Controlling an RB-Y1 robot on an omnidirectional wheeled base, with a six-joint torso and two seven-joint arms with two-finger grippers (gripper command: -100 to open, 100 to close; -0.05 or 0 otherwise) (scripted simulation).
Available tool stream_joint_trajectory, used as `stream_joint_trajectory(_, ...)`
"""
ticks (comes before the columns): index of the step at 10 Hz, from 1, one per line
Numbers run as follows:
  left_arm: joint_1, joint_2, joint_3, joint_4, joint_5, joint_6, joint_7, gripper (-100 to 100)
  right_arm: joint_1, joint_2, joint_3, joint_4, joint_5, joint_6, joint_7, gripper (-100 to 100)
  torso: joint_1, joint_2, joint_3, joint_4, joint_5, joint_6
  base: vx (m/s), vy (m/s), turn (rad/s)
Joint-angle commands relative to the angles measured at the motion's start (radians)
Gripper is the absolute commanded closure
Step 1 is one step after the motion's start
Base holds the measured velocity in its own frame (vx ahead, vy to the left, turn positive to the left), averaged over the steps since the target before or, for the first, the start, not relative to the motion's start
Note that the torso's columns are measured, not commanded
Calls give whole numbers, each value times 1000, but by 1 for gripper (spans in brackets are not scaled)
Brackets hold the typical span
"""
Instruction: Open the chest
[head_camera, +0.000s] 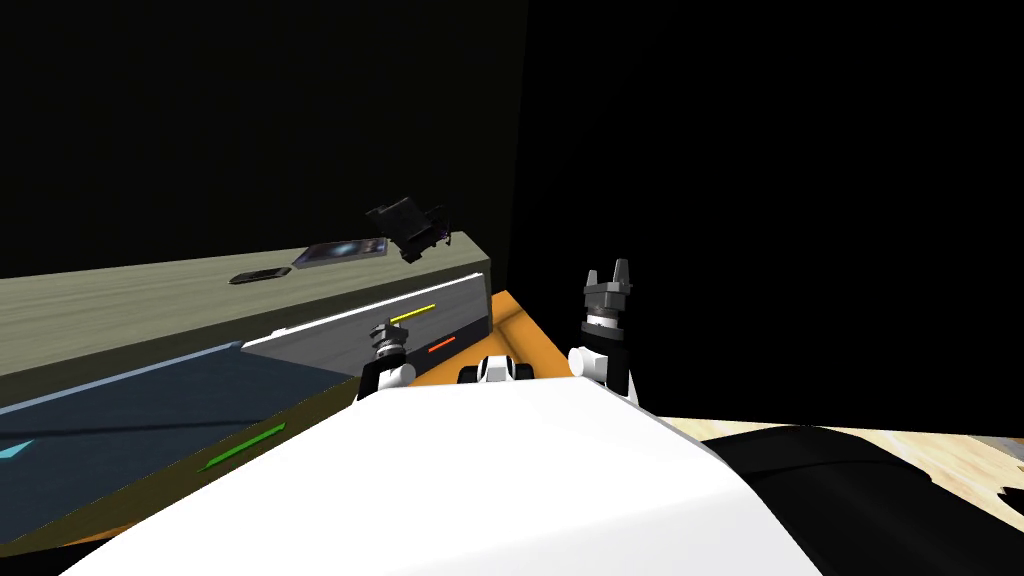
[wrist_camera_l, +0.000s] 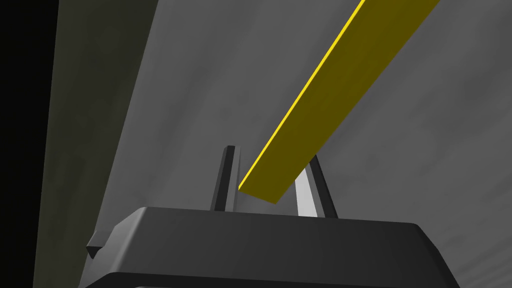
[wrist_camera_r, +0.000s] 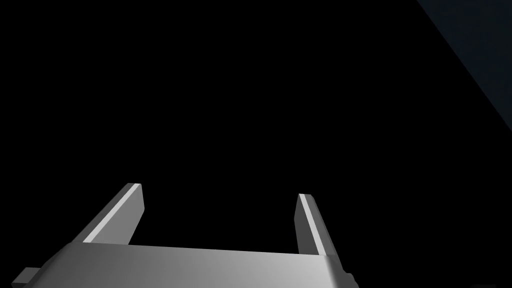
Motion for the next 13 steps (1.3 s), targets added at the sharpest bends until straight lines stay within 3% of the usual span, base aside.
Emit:
stream_joint_trajectory(1,10,2,-5,-27,3,13,3,100,0,0,0,0,0,0,0,0,-3,4,2,0,0,0,-162,-64,-11)
stream_joint_trajectory(9,45,-4,-18,-66,5,30,4,100,0,0,0,0,0,0,0,0,-6,4,2,2,-4,-1,-138,-89,0)
stream_joint_trajectory(10,66,-2,-9,-113,15,72,6,-100,0,0,0,0,0,0,0,0,-2,-1,-1,2,-4,-2,-6,-26,-5)
stream_joint_trajectory(13,92,4,7,-188,29,130,10,-100,0,0,0,0,0,0,0,0,0,-5,-4,-2,0,-1,24,-25,0)
